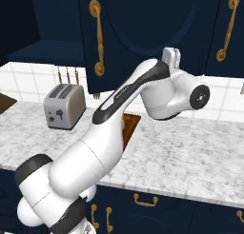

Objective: Pick the kettle from the counter and place it on the tray. Then pick the mug from the cabinet and place it on the tray. Then close the cabinet doors.

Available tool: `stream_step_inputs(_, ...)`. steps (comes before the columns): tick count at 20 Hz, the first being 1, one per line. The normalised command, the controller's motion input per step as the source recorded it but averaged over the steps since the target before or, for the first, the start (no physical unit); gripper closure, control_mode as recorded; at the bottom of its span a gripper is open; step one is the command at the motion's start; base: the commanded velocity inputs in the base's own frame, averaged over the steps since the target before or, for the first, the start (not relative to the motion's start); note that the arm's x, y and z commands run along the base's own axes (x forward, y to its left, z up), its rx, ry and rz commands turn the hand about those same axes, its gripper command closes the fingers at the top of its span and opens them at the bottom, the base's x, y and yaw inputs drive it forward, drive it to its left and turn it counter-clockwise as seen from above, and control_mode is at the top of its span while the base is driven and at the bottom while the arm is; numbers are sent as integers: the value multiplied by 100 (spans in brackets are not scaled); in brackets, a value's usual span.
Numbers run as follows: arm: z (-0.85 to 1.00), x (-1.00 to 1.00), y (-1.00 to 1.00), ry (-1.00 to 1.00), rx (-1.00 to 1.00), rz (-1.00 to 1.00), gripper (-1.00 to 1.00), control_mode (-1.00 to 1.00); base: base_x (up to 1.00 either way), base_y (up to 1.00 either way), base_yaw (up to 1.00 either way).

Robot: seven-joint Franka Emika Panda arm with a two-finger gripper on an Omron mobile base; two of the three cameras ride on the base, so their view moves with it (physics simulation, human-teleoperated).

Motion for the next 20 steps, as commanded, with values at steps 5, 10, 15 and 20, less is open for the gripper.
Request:
stream_step_inputs(5, 17, 21, 0, 15, 0, -1, -100, -100, 0, 0, 0)
stream_step_inputs(10, 2, 8, 0, -23, 16, -3, -100, -100, 0, 0, 0)
stream_step_inputs(15, 11, 37, 15, -15, 16, -6, -100, -100, 0, 0, 0)
stream_step_inputs(20, 16, 52, 30, -6, 11, -2, -100, -100, 0, 0, 0)
